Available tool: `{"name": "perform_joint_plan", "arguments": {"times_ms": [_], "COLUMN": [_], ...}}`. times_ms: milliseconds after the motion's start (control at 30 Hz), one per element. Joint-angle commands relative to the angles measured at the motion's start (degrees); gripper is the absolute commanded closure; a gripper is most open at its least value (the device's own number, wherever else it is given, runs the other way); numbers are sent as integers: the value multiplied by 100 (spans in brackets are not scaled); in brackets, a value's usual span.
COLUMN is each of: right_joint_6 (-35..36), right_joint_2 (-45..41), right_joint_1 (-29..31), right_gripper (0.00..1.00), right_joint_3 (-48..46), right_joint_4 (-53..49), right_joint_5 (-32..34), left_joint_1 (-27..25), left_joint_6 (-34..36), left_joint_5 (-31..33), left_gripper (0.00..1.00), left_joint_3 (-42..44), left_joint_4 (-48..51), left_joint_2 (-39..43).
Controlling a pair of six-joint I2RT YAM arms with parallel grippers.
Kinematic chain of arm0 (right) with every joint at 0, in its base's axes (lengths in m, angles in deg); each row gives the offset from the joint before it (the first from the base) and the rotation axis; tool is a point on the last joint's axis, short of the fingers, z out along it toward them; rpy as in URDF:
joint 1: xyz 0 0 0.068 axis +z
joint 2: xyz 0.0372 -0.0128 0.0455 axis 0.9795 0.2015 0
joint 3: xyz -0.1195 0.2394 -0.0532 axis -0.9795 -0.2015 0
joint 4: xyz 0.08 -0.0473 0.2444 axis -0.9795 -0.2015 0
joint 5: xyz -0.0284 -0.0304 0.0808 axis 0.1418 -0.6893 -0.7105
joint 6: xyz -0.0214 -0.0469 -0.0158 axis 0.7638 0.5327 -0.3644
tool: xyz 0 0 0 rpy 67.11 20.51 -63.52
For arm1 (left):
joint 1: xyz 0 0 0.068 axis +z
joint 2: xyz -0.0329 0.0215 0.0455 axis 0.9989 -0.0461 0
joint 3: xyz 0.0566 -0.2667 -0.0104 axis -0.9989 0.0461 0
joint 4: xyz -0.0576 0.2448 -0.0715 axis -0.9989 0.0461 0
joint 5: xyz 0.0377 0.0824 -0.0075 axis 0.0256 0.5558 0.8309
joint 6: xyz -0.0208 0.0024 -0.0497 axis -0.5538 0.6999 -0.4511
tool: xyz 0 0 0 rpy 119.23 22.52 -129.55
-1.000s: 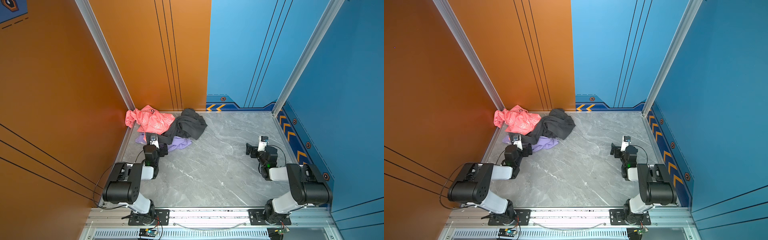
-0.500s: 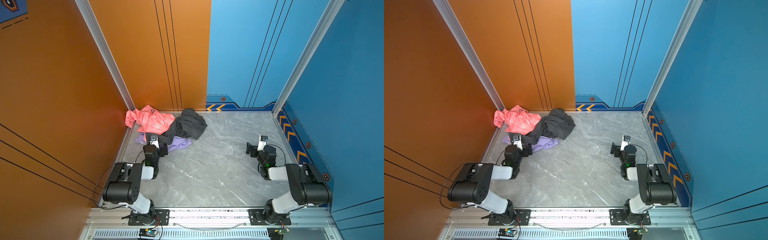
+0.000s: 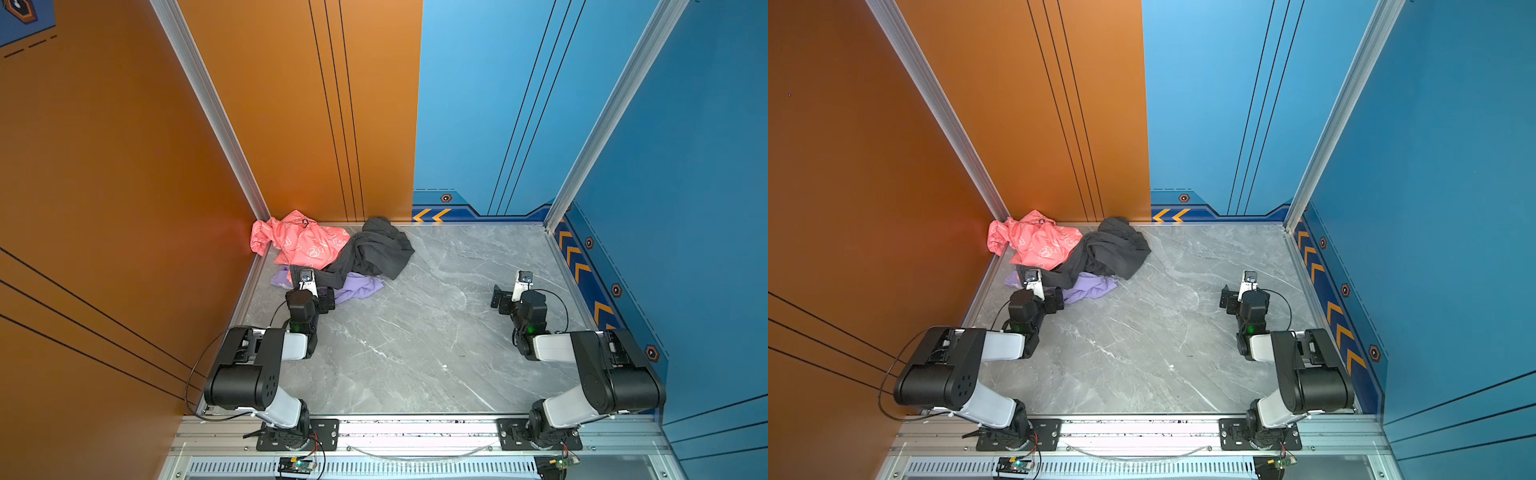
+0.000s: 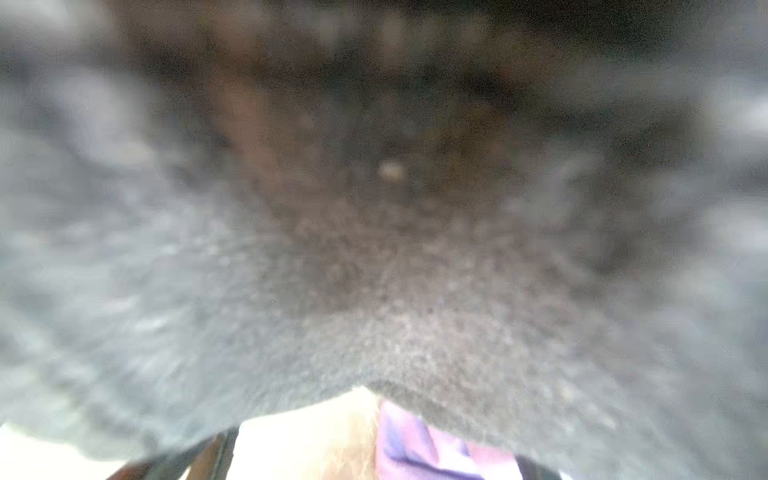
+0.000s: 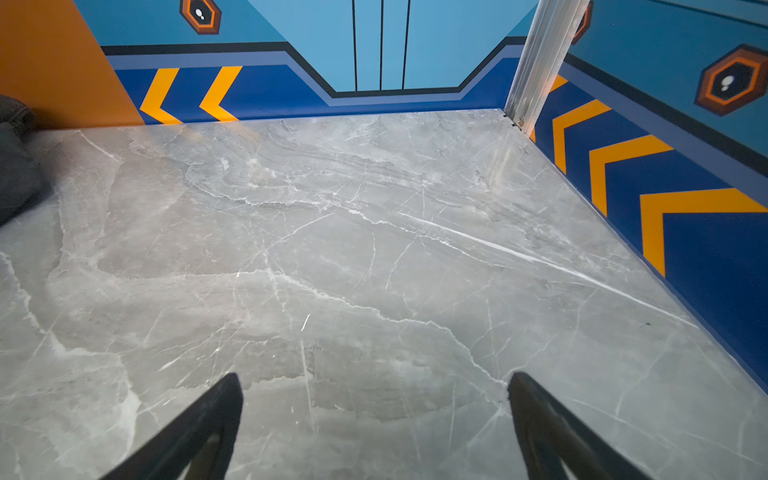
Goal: Pick out a specific cloth from the pile
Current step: 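Move both grippers from rest toward the cloth pile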
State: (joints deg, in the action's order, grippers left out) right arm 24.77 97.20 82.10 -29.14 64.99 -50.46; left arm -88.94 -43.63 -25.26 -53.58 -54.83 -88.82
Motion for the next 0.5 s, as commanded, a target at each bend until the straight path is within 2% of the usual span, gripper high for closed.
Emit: {"name": "perform_joint_plan", "arguments": {"times_ms": [0, 133, 267, 400, 467], "right_joint_6": [186, 366, 191, 385, 470], "right_joint_2": [-526, -980, -1278, -1272, -1142], "right_joint_1": [107, 297, 440, 854, 1079], "right_gripper": [0, 0, 0, 0, 0], "right_joint_3": [432, 611, 910, 1324, 1584], "right_joint_4": [-976, -1376, -1698, -2082, -2266], "right_joint_5": [310, 318, 192, 2, -232], "left_joint_1": [-26, -94, -115, -63, -10], "left_joint_6": [-88, -61, -70, -309, -671], "left_joint_5": [487, 721, 856, 1018, 1206], "left_gripper": [2, 2, 2, 2, 2], "left_joint_3": [139, 170, -264, -847, -1215], "left_joint_4": [292, 1193, 3035, 4739, 5726], "left_joint_2": [730, 1722, 2794, 3488, 3737]}}
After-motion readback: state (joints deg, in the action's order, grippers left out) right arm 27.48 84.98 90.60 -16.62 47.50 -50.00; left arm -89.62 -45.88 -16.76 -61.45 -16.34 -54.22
